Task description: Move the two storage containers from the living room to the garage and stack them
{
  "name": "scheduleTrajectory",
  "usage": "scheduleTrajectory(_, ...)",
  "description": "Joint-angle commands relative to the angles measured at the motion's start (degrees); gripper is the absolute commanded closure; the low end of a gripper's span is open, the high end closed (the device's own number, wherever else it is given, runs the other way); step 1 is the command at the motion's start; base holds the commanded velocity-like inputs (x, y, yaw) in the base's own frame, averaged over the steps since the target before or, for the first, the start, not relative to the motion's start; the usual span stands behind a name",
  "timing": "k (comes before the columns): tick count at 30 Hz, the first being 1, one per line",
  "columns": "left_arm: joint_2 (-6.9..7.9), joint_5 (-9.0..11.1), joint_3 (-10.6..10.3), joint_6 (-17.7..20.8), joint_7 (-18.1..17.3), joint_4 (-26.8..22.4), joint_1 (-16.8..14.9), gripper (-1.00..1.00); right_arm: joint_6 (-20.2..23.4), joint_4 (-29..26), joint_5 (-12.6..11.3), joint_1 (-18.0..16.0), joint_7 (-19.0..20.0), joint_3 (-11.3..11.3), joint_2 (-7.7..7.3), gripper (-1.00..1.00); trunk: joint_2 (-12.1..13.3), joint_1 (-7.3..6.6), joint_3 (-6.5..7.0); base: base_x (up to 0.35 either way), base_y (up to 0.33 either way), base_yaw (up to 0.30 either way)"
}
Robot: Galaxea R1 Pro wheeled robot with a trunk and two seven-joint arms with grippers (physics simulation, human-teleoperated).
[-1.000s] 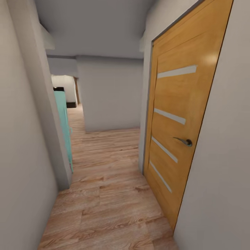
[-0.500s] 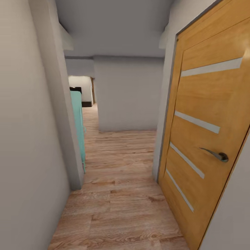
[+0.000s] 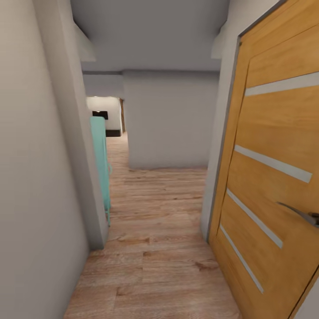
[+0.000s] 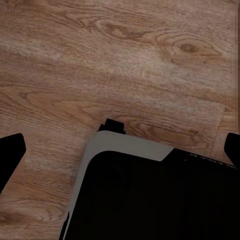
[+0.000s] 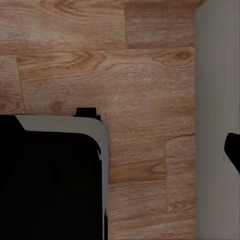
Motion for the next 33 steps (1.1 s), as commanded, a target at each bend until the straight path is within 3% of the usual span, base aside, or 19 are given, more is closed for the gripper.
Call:
scheduleTrajectory(1,-0.01,0.2,-0.1,-0.2,0.1,0.0,0.0,-1.0,-0.3,0.2,-0.3,-0.1,-0.1,0.5,0.01,-1.0,-0.1,0.04,-0.08,0.316,0.0,0.001)
scheduleTrajectory(33,-0.01,0.2,-0.1,-0.1,0.1,0.0,0.0,-1.0,-0.2,0.2,-0.5,-0.1,-0.1,0.4,0.02,-1.0,-0.1,0.04,-0.08,0.316,-0.033,0.0)
